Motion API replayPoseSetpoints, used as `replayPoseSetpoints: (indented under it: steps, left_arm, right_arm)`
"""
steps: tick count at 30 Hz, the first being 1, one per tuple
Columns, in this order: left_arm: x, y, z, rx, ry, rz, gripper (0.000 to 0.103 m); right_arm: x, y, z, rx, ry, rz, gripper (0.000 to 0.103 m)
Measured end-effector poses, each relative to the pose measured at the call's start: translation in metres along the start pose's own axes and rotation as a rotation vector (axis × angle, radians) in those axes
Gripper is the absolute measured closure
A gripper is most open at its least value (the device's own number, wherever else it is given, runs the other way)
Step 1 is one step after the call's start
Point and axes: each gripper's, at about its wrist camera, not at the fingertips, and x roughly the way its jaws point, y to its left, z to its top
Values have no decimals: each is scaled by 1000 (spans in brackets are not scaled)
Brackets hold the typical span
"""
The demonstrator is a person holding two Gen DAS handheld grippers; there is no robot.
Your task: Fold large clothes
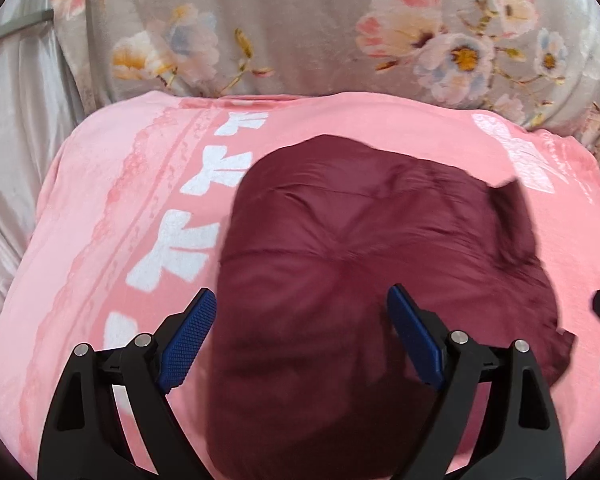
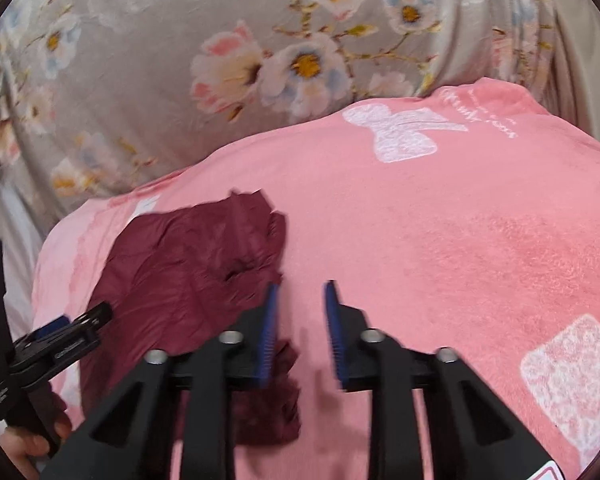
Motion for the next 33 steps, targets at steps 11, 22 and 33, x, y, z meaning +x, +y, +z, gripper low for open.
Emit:
replayPoseSetpoints:
  steps: [11,22,33]
  left_arm:
    - [-1,-23,-30,55,60,54,17]
    - [-5,-12,-34,25,86,16,16]
    - [11,4,28,-11,14,50,16]
  right_arm:
    - [28,33,-40,-159,152,-24,101]
    - [17,22,-38,-175,185,4,103]
    - [37,69,40,-237,60,-21,101]
